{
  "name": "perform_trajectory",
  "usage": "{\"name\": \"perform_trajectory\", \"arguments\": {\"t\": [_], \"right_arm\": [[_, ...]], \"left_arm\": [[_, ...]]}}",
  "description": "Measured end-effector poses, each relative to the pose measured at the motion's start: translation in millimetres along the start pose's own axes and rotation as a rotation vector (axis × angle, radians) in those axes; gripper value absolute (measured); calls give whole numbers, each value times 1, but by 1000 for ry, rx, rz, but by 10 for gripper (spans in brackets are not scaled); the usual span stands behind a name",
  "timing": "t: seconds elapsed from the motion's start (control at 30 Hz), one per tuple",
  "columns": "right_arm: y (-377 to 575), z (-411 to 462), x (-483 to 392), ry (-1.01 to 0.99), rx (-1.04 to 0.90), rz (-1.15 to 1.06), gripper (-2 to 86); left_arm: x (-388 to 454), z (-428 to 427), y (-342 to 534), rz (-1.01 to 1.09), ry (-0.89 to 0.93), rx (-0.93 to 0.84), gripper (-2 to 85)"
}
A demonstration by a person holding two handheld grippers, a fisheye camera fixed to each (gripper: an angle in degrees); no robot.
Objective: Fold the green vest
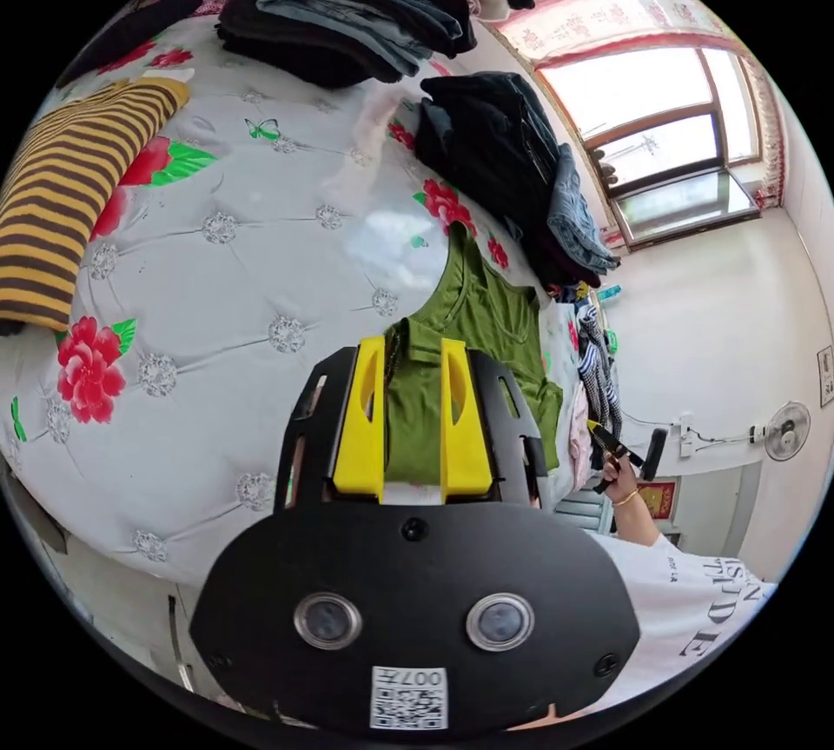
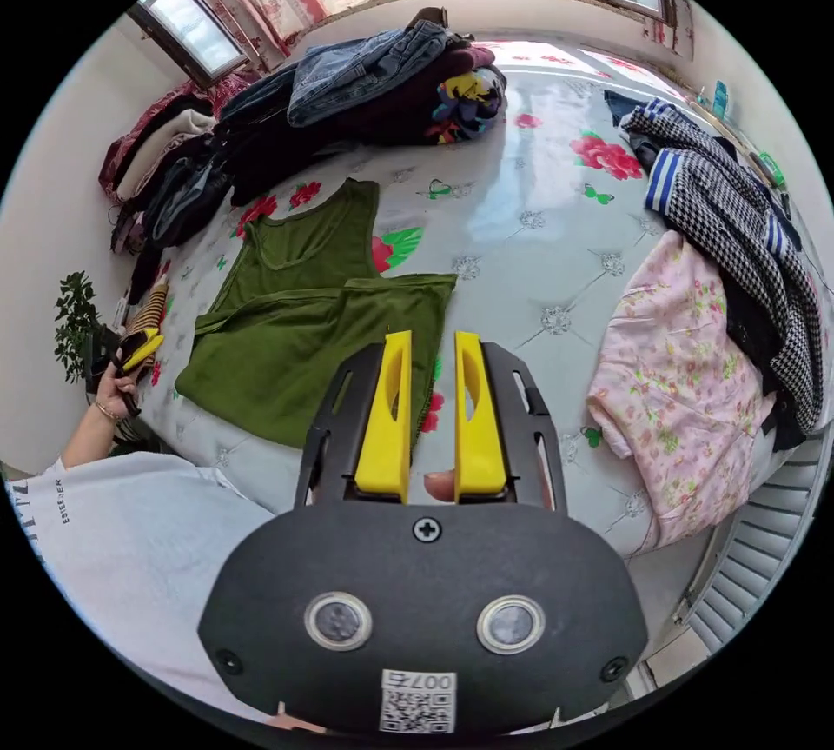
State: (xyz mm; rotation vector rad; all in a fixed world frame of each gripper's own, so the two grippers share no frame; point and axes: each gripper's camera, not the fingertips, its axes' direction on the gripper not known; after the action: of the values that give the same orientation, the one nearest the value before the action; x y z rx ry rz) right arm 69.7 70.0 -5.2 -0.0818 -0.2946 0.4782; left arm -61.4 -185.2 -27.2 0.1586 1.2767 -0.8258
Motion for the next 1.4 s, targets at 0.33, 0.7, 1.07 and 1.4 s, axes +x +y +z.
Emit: {"name": "perform_trajectory", "arguments": {"t": [0.33, 0.7, 1.07, 1.4], "right_arm": [[72, 33, 5, -101, -85, 37, 79], [59, 16, -26, -30, -160, -128, 5], [31, -248, -8, -332, 385, -266, -3], [-72, -288, -10, -342, 320, -313, -3]], "left_arm": [[27, 46, 70, 154, -152, -141, 92], [51, 31, 62, 289, -267, -201, -7], [99, -196, 31, 391, 339, 209, -10], [113, -246, -105, 375, 353, 230, -10]]}}
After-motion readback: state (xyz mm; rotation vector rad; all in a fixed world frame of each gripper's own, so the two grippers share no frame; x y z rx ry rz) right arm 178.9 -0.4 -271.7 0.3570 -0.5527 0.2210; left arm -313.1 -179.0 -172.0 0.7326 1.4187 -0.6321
